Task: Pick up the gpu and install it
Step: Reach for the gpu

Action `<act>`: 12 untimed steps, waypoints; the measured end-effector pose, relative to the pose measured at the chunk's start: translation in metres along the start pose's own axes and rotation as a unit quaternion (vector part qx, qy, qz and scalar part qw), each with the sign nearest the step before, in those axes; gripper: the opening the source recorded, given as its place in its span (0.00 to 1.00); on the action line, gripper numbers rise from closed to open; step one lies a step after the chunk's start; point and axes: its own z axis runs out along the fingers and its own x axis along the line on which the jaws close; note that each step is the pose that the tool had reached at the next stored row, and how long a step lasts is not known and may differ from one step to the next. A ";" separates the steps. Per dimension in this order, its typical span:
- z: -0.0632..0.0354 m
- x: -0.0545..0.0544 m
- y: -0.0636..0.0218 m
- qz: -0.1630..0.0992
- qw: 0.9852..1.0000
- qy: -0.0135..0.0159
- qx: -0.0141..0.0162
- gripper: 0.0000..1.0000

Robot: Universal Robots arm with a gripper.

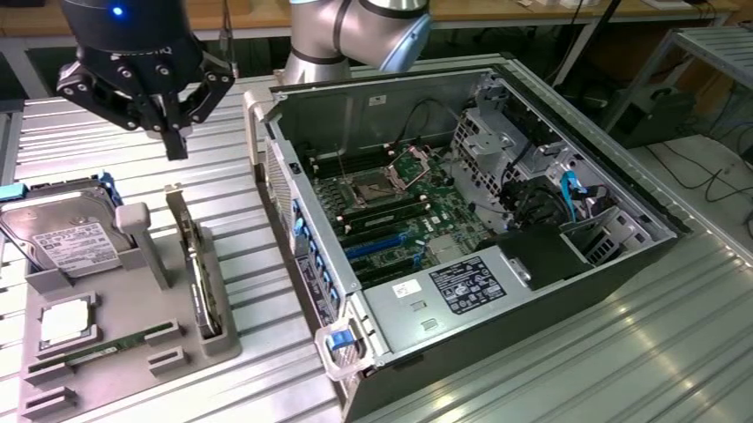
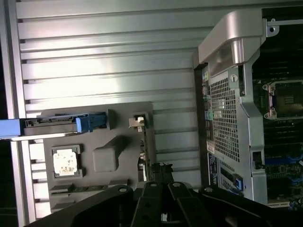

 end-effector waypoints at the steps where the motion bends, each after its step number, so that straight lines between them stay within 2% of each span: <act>1: -0.0001 0.003 -0.0002 0.000 1.000 0.000 0.000 0.10; 7: -0.0007 0.021 -0.0017 0.000 1.000 0.000 0.000 0.10; 12: -0.0007 0.023 -0.0019 0.000 1.000 0.000 0.000 0.10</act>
